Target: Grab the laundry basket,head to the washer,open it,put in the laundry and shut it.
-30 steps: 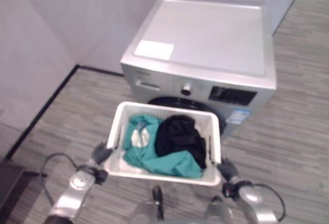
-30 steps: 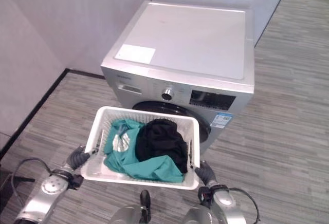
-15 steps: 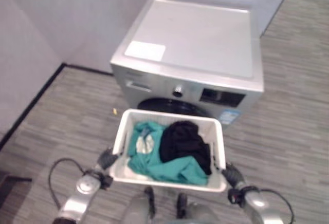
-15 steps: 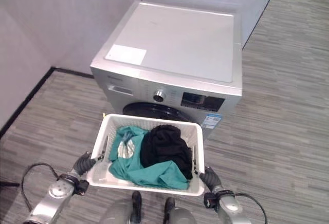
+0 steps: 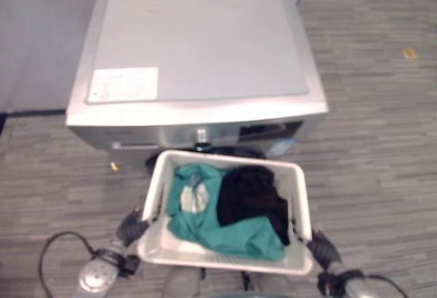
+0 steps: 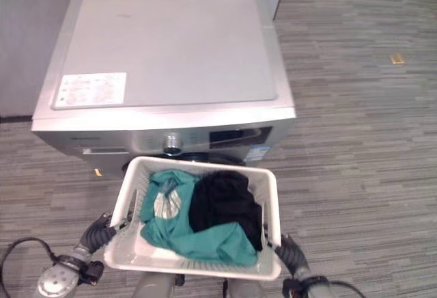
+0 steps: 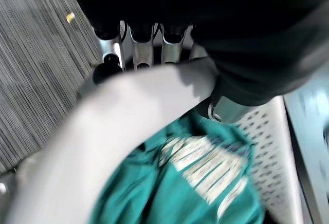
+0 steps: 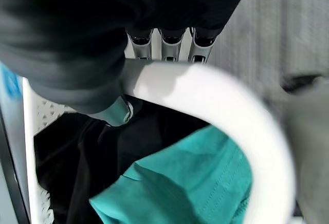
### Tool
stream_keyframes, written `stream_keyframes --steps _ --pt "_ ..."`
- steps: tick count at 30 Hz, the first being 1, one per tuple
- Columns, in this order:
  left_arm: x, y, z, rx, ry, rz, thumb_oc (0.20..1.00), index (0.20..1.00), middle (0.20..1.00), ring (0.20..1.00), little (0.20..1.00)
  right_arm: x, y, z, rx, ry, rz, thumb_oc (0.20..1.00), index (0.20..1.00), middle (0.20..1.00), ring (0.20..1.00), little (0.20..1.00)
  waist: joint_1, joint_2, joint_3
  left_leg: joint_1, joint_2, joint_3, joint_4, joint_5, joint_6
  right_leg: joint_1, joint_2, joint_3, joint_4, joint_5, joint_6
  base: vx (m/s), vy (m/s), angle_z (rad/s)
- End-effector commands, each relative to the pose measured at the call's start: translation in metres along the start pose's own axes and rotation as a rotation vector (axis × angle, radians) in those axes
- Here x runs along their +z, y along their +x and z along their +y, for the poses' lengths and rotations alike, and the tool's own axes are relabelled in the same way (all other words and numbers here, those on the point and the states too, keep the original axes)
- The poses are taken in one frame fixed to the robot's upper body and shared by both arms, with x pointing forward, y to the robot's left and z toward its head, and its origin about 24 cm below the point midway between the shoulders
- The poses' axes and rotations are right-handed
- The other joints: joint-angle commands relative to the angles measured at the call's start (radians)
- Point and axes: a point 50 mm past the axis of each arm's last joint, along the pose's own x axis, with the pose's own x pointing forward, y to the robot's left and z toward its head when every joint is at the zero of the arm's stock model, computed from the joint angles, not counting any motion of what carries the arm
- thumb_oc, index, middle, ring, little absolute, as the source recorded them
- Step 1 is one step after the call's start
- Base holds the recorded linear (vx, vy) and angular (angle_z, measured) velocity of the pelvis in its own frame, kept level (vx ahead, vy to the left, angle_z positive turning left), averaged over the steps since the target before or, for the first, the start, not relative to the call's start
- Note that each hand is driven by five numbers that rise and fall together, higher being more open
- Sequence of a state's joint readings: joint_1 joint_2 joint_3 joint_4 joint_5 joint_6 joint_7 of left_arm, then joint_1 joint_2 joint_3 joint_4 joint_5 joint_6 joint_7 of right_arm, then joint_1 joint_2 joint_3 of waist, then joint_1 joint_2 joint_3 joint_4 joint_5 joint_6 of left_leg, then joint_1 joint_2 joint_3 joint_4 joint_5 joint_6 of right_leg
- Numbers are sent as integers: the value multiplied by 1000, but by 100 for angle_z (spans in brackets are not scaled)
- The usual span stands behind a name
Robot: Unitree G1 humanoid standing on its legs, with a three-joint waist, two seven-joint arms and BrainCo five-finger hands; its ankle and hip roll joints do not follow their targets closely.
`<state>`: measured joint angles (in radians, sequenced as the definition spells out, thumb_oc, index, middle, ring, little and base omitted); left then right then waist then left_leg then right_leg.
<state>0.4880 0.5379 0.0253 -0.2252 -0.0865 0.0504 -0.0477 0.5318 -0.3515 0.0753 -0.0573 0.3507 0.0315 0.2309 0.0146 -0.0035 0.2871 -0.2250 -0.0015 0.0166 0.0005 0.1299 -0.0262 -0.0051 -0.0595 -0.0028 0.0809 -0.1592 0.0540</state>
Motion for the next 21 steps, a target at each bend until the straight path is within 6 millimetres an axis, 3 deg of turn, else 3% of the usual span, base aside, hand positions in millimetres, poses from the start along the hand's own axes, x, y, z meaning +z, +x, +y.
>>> stream_keyframes --steps 1,7,8,10,13,14,15,16,19,21 --pt "75 -7 75 354 -52 -437 200 200 200 200 200 34 -13 -28 -29 -42 -157 200 200 200 200 200 3 5 -55 -16 101 33 82 -62 -16 -25 16 -36 15 18 0 -86 -20 9" --pt "87 -19 76 334 -20 -480 200 200 200 200 200 55 -26 -28 1 -99 -224 200 200 200 200 200 9 -1 -45 -28 120 17 74 -15 -35 -8 40 -46 -17 20 -15 -158 -96 13" --pt "95 -22 73 299 -16 -511 200 200 200 200 200 68 -31 -29 0 -144 -271 200 200 200 200 200 14 1 -27 -41 134 -4 84 17 -50 5 70 -47 -19 16 -33 -197 -179 16" --pt "97 -23 71 287 -10 -521 200 200 200 200 200 72 -31 -29 8 -164 -276 200 200 200 200 200 14 7 -20 -39 144 -15 70 42 -58 13 84 -52 -28 16 -38 -152 -136 20" --pt "107 -9 59 217 -38 -567 200 200 200 200 200 77 -24 -31 -7 -193 -291 200 200 200 200 200 12 12 -3 -63 168 0 23 109 -84 8 98 -100 -46 26 -42 -274 -118 42" --pt "119 2 56 197 -51 -622 200 200 200 200 200 86 -19 -30 -21 -207 -331 200 200 200 200 200 -11 2 18 -81 176 64 135 64 -70 -17 71 -138 -28 37 -40 -309 -28 90" --pt "120 2 56 197 -51 -623 200 200 200 200 200 86 -19 -30 -21 -207 -332 200 200 200 200 200 -11 4 18 -86 177 62 141 61 -69 -19 72 -139 -28 38 -40 -406 -44 115" --pt "123 7 53 172 -61 -642 200 200 200 200 200 89 -18 -30 -12 -229 -338 200 200 200 200 200 -32 -26 19 -58 200 103 290 3 -63 -45 34 -156 -22 67 -41 -198 -31 84" --pt "132 9 51 124 -20 -663 200 200 200 200 200 85 -20 -29 12 -210 -317 200 200 200 200 200 -52 -30 -7 7 217 65 578 -152 -31 -54 10 -188 -26 84 -37 -151 48 41" --pt "132 10 51 118 -17 -657 200 200 200 200 200 85 -20 -29 17 -208 -309 200 200 200 200 200 -59 -20 -17 51 223 50 594 -174 -28 -55 15 -198 -23 84 -35 -32 110 34"
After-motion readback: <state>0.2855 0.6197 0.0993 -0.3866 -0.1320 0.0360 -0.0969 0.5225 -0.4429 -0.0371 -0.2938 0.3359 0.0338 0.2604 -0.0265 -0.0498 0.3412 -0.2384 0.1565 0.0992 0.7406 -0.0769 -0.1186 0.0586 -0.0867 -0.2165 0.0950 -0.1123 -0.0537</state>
